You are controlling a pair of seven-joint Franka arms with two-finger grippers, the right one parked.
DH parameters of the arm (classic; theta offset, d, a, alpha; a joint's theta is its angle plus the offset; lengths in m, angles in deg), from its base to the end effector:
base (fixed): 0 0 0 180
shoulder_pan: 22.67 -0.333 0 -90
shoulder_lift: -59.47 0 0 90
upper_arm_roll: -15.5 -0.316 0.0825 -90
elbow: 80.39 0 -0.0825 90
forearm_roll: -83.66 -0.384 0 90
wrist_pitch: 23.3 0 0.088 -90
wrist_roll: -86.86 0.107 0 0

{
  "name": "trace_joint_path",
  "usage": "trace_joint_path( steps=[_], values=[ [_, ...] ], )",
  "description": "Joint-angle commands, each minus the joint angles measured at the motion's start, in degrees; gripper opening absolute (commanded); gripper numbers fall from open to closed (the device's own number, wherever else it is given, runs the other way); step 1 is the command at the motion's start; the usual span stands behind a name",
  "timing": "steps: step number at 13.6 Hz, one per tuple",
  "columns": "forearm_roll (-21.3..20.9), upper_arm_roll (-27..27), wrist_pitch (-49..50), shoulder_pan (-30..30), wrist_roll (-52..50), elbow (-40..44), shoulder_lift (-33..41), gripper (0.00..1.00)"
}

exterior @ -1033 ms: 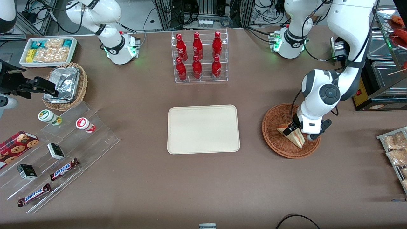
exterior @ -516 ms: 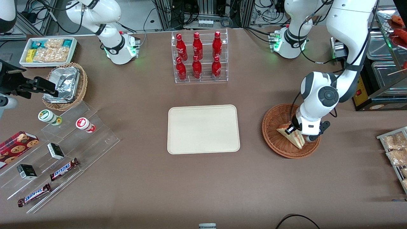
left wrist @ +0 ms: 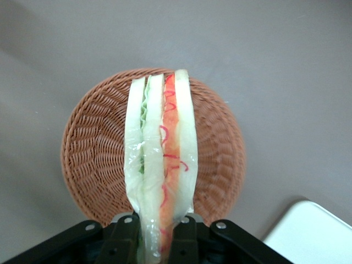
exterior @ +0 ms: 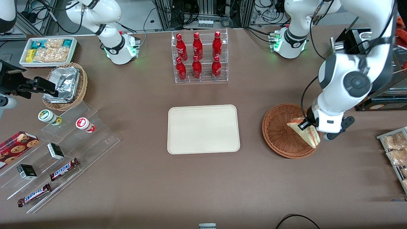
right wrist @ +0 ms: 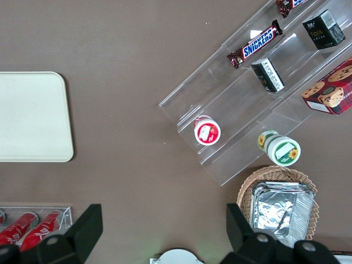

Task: Place sandwich from basket to tray
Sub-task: 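Lift the sandwich out of the basket with the left gripper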

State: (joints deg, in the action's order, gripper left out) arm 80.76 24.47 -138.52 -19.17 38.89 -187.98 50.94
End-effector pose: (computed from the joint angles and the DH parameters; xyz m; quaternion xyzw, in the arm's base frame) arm 0.5830 -0.1225 0.4310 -0.9554 -0.2951 0.0002 0.0132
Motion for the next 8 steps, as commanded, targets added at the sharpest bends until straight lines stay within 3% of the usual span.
trace_joint_path(
  steps=[1,8],
  values=[
    [-0.35,0.44,6.83,4.57,0.33,10.34,-4.03,0.00],
    [0.09,0.44,8.52,20.04,0.42,20.91,-13.25,0.00]
  ],
)
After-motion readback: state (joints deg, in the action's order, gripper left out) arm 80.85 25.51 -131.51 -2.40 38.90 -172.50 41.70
